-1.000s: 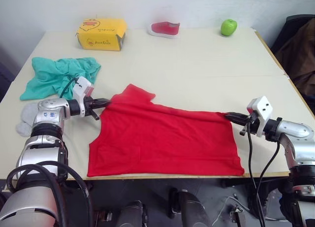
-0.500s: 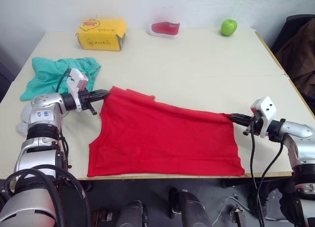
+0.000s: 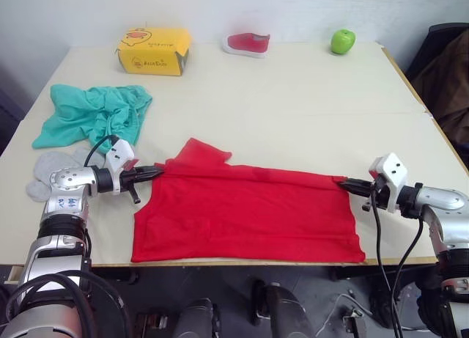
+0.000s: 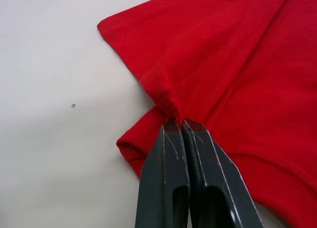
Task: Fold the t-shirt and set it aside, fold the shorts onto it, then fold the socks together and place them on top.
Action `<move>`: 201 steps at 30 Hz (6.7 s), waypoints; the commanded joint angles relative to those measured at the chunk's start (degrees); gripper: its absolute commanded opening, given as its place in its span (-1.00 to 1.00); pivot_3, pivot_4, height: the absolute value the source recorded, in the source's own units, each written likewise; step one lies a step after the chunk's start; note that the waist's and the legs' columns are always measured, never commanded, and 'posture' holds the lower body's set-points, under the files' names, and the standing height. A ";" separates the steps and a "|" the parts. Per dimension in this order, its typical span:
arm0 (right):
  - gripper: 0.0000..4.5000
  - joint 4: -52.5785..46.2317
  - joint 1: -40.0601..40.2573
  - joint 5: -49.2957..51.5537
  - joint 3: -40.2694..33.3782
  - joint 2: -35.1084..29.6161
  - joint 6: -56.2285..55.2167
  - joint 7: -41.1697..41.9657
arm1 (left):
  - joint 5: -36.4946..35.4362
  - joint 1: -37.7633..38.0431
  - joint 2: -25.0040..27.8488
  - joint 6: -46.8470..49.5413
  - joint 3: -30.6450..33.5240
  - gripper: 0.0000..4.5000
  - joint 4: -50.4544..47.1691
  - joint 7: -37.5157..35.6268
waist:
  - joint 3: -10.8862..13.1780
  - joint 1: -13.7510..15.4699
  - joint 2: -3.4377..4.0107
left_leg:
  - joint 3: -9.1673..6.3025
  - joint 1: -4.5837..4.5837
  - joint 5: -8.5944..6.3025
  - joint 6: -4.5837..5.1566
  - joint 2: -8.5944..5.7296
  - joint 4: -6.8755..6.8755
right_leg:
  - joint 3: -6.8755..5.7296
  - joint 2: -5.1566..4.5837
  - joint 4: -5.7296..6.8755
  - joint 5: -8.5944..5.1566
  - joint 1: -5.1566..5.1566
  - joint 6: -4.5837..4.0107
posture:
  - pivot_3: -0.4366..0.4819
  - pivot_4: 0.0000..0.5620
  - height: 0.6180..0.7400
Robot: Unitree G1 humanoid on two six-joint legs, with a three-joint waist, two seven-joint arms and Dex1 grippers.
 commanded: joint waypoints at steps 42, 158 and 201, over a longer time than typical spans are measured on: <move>1.00 -14.66 -3.81 9.33 -0.62 -5.47 31.94 -2.35 | 5.45 -29.58 -13.13 23.98 -2.99 1.00 23.84 22.91 | 0.04 0.15 -0.12 | 0.04 -0.09 -0.06 0.05 -0.01 0.18 | 0.01 0.02 0.08 0.02 -0.03 0.04 | -0.05 -0.47 1.00; -1.00 -25.18 7.24 4.55 2.24 -4.07 24.73 -18.08 | 2.64 -13.98 1.01 5.96 -10.08 -0.99 7.30 4.00 | -0.34 0.64 -0.59 | 0.17 0.04 -0.22 0.11 0.14 0.27 | 0.13 0.08 -0.01 0.04 0.12 0.04 | -0.05 -0.47 1.00; -1.00 -20.76 -1.55 -2.06 11.54 8.34 23.47 -18.49 | -5.60 2.85 7.70 29.35 -13.47 -0.99 -29.36 -13.41 | -0.45 -0.15 -0.63 | 0.19 0.00 -0.22 0.08 0.21 0.23 | 0.21 0.19 -0.06 0.02 0.05 0.01 | -0.05 -0.47 1.00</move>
